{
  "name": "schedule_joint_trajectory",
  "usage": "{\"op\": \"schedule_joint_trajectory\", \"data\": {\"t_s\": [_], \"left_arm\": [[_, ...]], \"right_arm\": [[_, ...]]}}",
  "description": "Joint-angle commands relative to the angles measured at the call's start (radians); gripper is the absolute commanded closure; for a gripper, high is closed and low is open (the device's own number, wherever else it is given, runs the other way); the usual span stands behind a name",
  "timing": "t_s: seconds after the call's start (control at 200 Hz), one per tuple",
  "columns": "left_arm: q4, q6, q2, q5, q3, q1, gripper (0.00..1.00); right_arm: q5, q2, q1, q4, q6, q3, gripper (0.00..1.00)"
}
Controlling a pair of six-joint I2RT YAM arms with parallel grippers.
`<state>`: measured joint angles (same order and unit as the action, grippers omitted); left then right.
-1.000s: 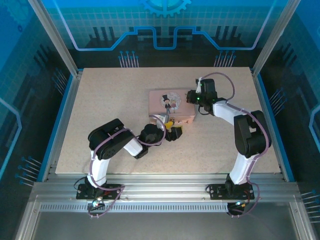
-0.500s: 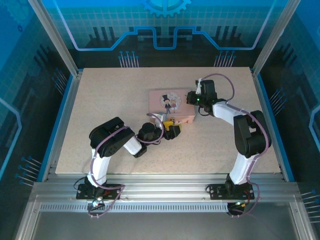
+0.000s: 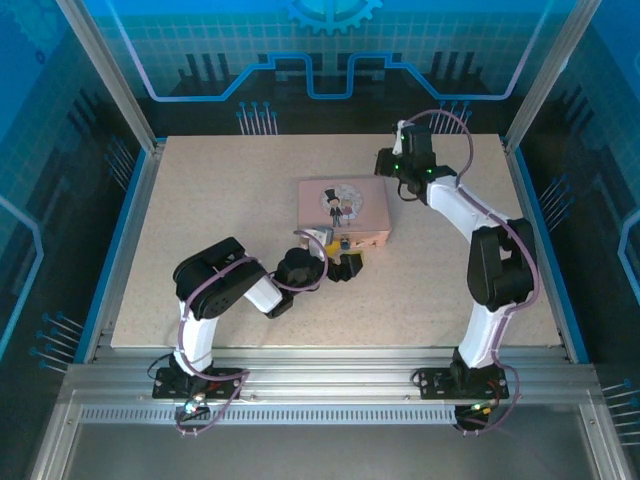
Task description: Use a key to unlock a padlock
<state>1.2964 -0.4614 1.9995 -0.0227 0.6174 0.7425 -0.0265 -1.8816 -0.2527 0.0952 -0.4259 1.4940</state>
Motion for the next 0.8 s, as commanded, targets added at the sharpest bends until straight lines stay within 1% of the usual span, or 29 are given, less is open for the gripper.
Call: {"op": "schedule_joint_trajectory", "data": {"t_s": [0.0,0.215,0.39,0.595,0.795], "left_arm": [[-0.017,0.029,-0.039,-0.012,-0.027,0.004,0.05],[-0.054,0.002,-0.078,0.013,-0.056,0.008,0.05],[-0.077,0.007,-0.09,-0.006,-0.071,0.009,0.05],[-0.097,-0.005,-0.089,0.013,-0.053,-0.038,0.05],[-0.148,0.006,-0.091,0.067,0.001,-0.097,0.05]], "right_arm": [[-0.018,-0.092,0.019,0.1,0.034,0.079,1.0],[0.05,-0.247,0.051,0.175,0.06,0.256,1.0],[0.094,-0.357,0.064,0.243,0.075,0.374,1.0],[0.136,-0.384,0.062,0.244,0.084,0.372,1.0],[0.148,-0.34,0.059,0.197,0.08,0.271,1.0]]}}
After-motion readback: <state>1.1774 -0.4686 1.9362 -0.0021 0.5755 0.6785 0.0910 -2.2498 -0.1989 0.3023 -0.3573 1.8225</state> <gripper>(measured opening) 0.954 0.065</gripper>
